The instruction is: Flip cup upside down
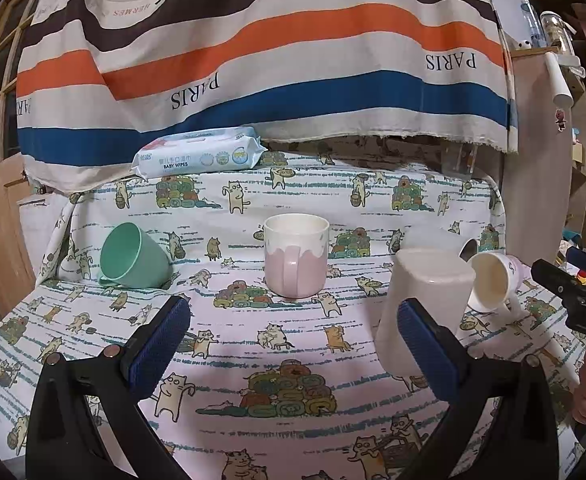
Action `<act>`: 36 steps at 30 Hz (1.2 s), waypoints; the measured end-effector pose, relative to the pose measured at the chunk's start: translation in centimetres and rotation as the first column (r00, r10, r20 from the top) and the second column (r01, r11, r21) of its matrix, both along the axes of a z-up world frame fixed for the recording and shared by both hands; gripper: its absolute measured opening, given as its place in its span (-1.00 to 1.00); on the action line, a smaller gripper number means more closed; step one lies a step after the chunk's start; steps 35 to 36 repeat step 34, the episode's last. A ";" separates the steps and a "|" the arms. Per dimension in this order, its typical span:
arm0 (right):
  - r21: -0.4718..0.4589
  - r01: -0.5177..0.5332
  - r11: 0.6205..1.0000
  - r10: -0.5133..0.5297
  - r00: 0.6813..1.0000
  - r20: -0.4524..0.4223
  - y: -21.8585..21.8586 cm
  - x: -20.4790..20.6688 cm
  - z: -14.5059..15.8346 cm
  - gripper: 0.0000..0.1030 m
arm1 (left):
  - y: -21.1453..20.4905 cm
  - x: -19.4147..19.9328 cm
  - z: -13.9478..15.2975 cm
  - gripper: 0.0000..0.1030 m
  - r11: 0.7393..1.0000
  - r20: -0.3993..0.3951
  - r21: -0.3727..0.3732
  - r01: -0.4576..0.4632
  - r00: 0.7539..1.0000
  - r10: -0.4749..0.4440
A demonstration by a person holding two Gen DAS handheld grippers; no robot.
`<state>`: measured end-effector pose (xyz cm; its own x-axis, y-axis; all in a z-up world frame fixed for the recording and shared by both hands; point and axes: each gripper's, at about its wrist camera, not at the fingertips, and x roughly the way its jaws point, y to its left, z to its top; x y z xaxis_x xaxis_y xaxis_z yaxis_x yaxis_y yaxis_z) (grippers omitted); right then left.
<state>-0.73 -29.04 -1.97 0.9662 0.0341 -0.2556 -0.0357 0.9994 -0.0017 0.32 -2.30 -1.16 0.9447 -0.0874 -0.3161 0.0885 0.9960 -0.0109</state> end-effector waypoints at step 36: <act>-0.001 -0.005 1.000 0.005 1.000 -0.004 0.1 0.0 -0.1 0.99 | 0.0 -0.2 0.0 0.99 1.000 -0.002 -0.003 -0.014 1.000 0.014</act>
